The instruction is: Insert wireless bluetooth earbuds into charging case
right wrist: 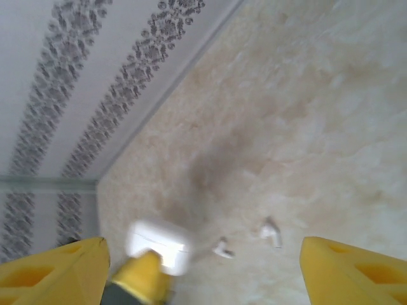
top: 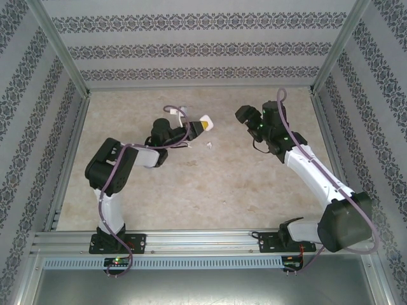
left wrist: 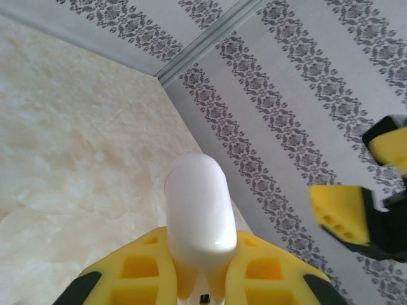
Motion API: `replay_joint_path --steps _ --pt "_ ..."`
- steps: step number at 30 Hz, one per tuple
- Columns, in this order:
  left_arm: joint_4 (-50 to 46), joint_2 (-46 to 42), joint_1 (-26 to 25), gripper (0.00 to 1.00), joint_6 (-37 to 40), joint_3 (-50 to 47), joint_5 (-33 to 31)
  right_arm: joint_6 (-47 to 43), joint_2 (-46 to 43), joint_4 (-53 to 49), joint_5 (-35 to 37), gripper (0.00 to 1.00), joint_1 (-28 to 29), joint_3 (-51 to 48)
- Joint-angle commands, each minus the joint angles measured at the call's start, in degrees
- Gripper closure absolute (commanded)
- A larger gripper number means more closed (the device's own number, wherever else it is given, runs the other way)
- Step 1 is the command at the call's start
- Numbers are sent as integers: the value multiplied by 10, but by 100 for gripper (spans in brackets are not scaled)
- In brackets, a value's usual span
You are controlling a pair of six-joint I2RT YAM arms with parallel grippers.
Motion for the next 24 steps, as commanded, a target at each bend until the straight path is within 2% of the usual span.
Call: replay_joint_path --steps 1,4,10,17,24 --pt "-104 -57 12 100 74 26 104 -162 -10 41 -88 22 2 -26" --pt "-219 -97 15 100 148 39 131 -230 -17 73 -141 23 8 -45" --pt "-328 -144 16 100 211 58 190 -277 -9 123 -237 24 14 -55" --pt "-366 -161 16 100 231 72 212 -288 23 143 -278 26 43 -29" --pt "-366 -165 14 100 230 78 225 -286 69 152 -271 27 59 -6"
